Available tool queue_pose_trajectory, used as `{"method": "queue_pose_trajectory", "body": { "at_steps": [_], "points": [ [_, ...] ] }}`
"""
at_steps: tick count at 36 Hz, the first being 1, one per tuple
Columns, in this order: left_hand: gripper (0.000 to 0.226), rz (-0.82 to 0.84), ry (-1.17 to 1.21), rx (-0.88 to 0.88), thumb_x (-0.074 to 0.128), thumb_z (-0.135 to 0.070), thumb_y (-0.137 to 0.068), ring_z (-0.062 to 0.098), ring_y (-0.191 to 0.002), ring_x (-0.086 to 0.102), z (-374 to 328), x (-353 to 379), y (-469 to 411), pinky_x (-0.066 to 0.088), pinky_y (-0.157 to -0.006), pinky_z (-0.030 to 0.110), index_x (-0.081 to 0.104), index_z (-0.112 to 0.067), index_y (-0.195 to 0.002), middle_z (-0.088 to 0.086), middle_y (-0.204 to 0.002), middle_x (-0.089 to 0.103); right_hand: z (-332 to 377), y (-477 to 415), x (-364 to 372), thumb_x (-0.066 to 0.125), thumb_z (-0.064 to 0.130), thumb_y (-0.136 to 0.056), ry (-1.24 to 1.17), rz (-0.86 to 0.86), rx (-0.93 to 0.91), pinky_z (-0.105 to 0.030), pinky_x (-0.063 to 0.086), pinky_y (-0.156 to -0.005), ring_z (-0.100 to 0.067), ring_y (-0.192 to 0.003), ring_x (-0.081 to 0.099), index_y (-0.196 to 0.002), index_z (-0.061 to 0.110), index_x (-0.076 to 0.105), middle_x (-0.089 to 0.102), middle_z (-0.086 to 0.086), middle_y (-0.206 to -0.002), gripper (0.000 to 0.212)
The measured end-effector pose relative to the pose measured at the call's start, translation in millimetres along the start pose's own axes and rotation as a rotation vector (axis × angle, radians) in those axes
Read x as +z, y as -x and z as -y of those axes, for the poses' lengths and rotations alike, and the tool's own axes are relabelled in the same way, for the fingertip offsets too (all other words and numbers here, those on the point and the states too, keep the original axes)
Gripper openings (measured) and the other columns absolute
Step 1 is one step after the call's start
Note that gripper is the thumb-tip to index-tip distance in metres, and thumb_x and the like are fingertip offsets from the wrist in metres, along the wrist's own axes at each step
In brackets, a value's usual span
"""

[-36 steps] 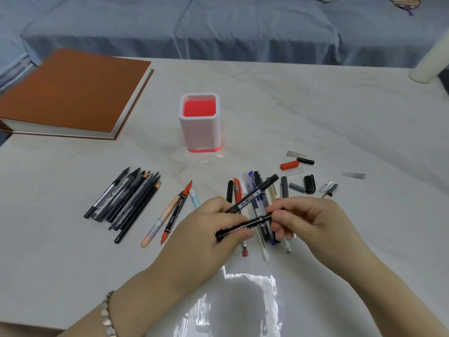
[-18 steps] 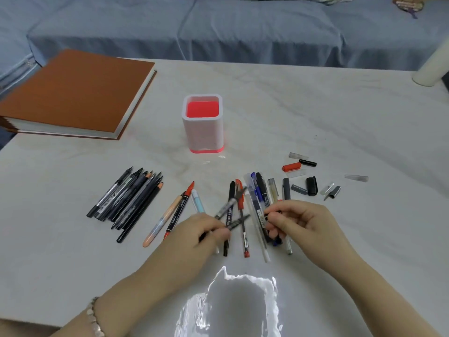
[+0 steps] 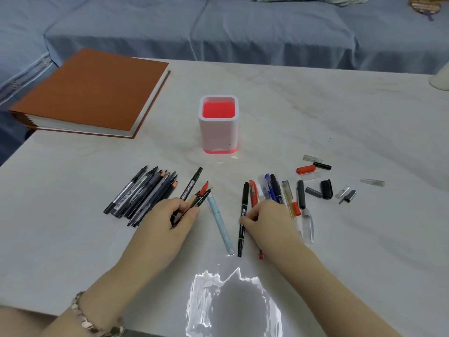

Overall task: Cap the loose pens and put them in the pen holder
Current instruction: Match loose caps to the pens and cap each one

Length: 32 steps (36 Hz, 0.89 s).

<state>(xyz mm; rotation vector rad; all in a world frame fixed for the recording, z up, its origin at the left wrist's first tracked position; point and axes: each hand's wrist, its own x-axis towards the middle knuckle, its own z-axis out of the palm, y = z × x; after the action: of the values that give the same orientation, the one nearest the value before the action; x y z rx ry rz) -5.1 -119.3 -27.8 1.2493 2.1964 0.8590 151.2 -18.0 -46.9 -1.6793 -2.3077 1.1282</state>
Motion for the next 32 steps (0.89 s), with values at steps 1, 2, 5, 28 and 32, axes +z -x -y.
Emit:
{"method": "queue_pose_trajectory", "body": {
  "at_steps": [1,2,5,28,32],
  "points": [
    [0.025,-0.007,0.01,-0.001,0.053,-0.035,-0.087,0.002,-0.052,0.044,0.2,-0.9,-0.1,0.036,-0.051,0.012,0.059,-0.017,-0.071,0.006,-0.072,0.059,3.4,-2.7,2.0,0.058,0.028,-0.086,0.069,0.013,0.013,-0.016,0.043,-0.057,-0.014,-0.065,0.053,-0.083,0.004,0.067,0.065,-0.009,-0.081,0.025],
    [0.025,-0.008,0.023,-0.004,0.053,-0.035,-0.088,0.001,-0.051,0.044,0.5,-1.3,-0.1,0.036,-0.051,0.012,0.059,-0.017,-0.071,0.005,-0.07,0.058,6.4,-5.1,4.2,0.06,0.03,-0.085,0.123,0.027,0.022,-0.019,0.042,-0.055,-0.016,-0.065,0.052,-0.074,0.004,0.061,0.059,-0.008,-0.075,0.028],
    [0.023,0.005,0.044,-0.018,0.053,-0.036,-0.088,0.0,-0.048,0.044,-0.6,-0.4,0.1,0.031,-0.048,0.015,0.059,-0.02,-0.072,0.0,-0.067,0.057,17.7,-4.6,7.8,0.059,0.031,-0.087,0.247,0.045,0.034,-0.02,0.031,-0.045,-0.018,-0.061,0.045,-0.057,0.013,0.032,0.039,-0.003,-0.064,0.044],
    [0.049,0.423,-0.056,0.286,0.063,-0.069,-0.052,0.008,-0.075,0.058,-80.0,24.7,-28.0,0.048,-0.077,0.035,0.071,-0.026,-0.074,-0.002,-0.08,0.062,-17.8,51.7,-95.4,0.065,0.015,-0.079,-0.119,0.326,-0.262,-0.006,0.03,-0.045,0.0,-0.04,0.041,-0.067,0.016,0.072,0.052,0.015,-0.042,0.014],
    [0.045,0.598,-0.042,0.215,0.07,-0.059,-0.057,0.012,-0.055,0.04,-75.1,29.2,-24.3,0.032,-0.057,0.028,0.061,-0.015,-0.061,0.005,-0.059,0.047,-29.9,49.6,-103.1,0.062,0.014,-0.081,-0.18,0.304,-0.226,-0.007,0.026,-0.044,-0.003,-0.04,0.036,-0.068,0.016,0.072,0.05,0.012,-0.043,0.016]
  ]
}}
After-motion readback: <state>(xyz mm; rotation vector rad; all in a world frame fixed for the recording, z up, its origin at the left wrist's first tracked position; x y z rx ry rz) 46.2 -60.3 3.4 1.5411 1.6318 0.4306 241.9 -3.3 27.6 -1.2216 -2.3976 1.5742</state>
